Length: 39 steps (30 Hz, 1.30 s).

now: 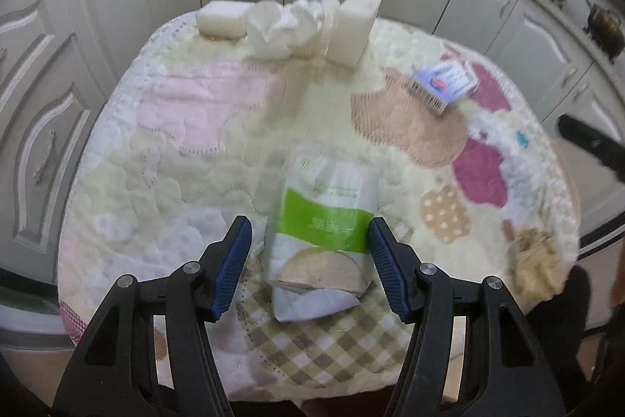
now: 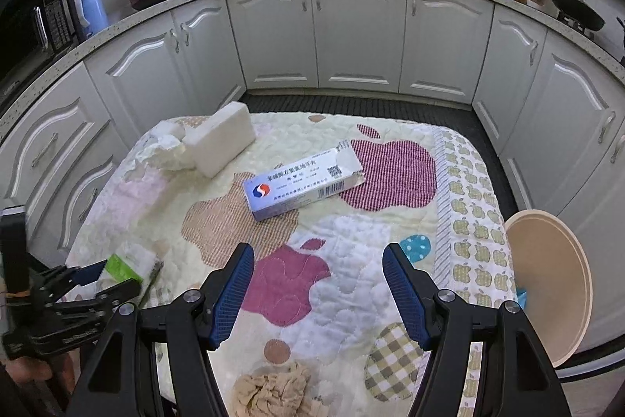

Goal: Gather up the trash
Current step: 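Grasp the clear plastic bag with the left tool while the right tool grasps the crumpled paper, then carry the plastic bag and crumpled paper over the beige bucket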

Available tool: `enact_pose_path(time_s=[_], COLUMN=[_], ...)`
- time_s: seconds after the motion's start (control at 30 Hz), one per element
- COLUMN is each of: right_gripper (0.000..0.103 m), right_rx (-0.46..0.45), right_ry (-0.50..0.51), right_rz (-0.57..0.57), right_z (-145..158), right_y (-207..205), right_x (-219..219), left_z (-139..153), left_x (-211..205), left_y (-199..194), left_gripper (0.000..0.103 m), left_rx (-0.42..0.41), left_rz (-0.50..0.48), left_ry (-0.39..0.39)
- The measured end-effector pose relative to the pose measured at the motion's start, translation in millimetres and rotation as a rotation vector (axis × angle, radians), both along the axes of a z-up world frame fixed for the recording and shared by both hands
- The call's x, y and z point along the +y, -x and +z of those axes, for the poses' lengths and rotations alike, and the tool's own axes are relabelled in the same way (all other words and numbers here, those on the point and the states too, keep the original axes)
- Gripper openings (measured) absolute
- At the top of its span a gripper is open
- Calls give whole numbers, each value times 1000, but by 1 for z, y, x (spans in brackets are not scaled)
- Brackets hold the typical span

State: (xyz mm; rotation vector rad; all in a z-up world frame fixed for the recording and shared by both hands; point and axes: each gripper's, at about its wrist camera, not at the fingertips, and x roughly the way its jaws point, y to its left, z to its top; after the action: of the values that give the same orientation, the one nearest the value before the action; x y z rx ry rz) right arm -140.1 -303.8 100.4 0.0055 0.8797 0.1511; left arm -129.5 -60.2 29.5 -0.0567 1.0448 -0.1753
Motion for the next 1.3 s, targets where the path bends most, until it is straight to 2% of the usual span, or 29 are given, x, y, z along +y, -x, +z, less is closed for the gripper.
enact_pose_path(time_s=[0.13, 0.2, 0.23, 0.27, 0.63, 0.9, 0.93, 0.97, 1.03, 1.13, 1.3], right_gripper=[66, 66, 66, 66, 66, 65, 54, 34, 25, 22, 22], right_rx=[17, 36, 47, 58, 135, 221, 229, 233, 203, 132, 70], right_ry=[9, 3, -6, -13, 12, -17, -28, -39, -43, -37, -7], right_rz=[25, 40, 46, 50, 98, 110, 118, 128, 141, 143, 142], right_z=[-2, -4, -6, -8, -38, -68, -71, -73, -70, -55, -38], right_y=[12, 20, 23, 27, 64, 65, 63, 63, 65, 66, 55], right_x=[0, -1, -1, -1, 11, 11, 11, 12, 14, 15, 16], left_z=[-7, -6, -5, -4, 17, 19, 19, 18, 18, 19, 25], left_x=[-5, -6, -7, -8, -33, -42, -43, -43, -43, -43, -47], left_y=[-1, -1, -2, -1, 22, 33, 33, 33, 33, 32, 28], left_gripper=[58, 24, 18, 17, 14, 14, 14, 14, 14, 14, 14], left_rx=[-17, -9, 3, 8, -50, -54, -53, -52, -50, -48, -56], left_rz=[-3, -14, -19, -21, -81, -101, -101, -101, -101, -100, -102], left_ry=[-5, 33, 53, 60, 124, 133, 135, 136, 142, 147, 165])
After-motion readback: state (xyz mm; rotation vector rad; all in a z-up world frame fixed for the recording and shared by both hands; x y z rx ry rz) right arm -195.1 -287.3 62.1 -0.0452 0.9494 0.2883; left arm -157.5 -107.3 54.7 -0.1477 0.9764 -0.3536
